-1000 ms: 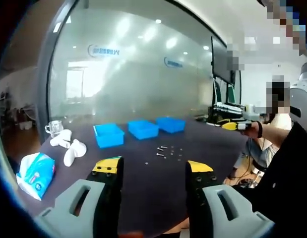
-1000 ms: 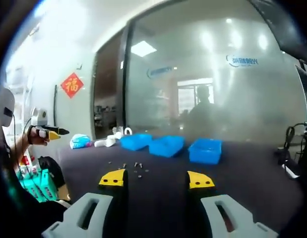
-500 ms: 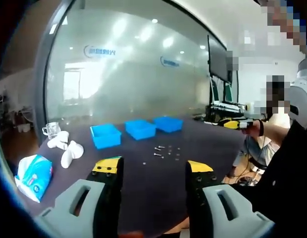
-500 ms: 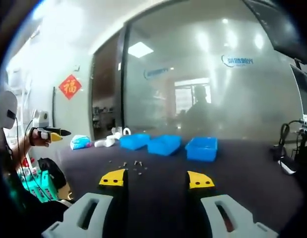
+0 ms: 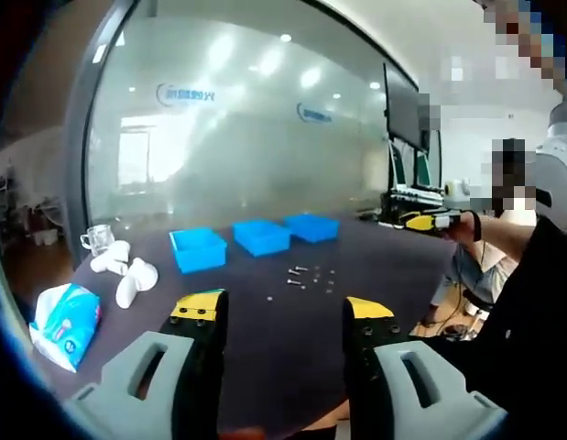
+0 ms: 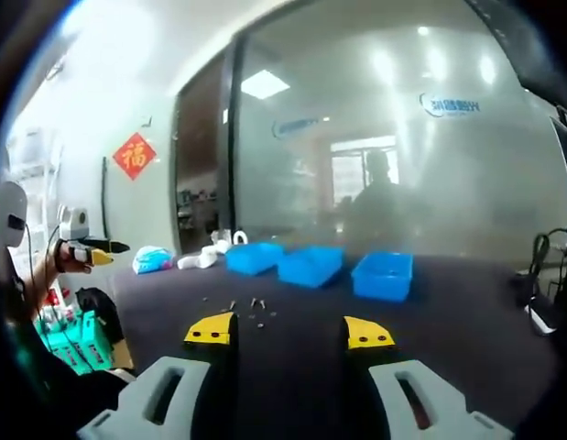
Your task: Sort the screws, nuts, and washers into the corresponding bins
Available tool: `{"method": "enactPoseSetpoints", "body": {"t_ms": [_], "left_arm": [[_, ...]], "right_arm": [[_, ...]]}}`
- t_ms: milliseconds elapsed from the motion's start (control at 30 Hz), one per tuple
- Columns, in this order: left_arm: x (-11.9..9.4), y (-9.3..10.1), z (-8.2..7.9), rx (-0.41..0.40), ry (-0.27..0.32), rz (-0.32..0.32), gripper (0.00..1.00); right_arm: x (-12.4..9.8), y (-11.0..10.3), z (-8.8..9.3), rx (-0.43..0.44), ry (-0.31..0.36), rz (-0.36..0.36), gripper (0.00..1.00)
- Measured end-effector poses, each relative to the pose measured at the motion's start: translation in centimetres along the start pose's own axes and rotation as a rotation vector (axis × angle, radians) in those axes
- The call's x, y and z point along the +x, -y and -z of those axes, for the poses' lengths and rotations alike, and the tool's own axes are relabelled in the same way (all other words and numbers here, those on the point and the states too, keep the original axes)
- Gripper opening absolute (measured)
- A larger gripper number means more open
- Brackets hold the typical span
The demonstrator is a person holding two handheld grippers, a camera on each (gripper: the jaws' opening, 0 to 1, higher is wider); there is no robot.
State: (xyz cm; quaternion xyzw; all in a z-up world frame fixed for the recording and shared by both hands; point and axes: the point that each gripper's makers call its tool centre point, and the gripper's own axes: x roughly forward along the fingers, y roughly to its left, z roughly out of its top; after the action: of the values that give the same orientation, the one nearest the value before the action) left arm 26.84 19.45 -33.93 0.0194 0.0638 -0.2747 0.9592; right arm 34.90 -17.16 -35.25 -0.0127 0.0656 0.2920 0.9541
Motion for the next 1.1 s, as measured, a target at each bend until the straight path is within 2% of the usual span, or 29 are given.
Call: {"method": "enactPoseSetpoints", "body": {"t_ms": [367,833,1100], "left_arm": [[-0.4,-0.2,0.3,0.003,-0.002,-0.011,0.50],[-1.1,-0.7,0.8,-0.009,-0.001,-0.032,0.50],[-1.3,-0.7,0.9,-0.011,-0.001,-0.034,0.50]], "right_arm": [[4.0,-1.9,0.0,-0.039,-0.084,-0.089,0.40],[9.3,-4.4,-0.3,-0.147,-0.173,-0.194,0.40],[11.9,-6.0,0.7,-0.190,-0.263,-0.261,0.40]]}}
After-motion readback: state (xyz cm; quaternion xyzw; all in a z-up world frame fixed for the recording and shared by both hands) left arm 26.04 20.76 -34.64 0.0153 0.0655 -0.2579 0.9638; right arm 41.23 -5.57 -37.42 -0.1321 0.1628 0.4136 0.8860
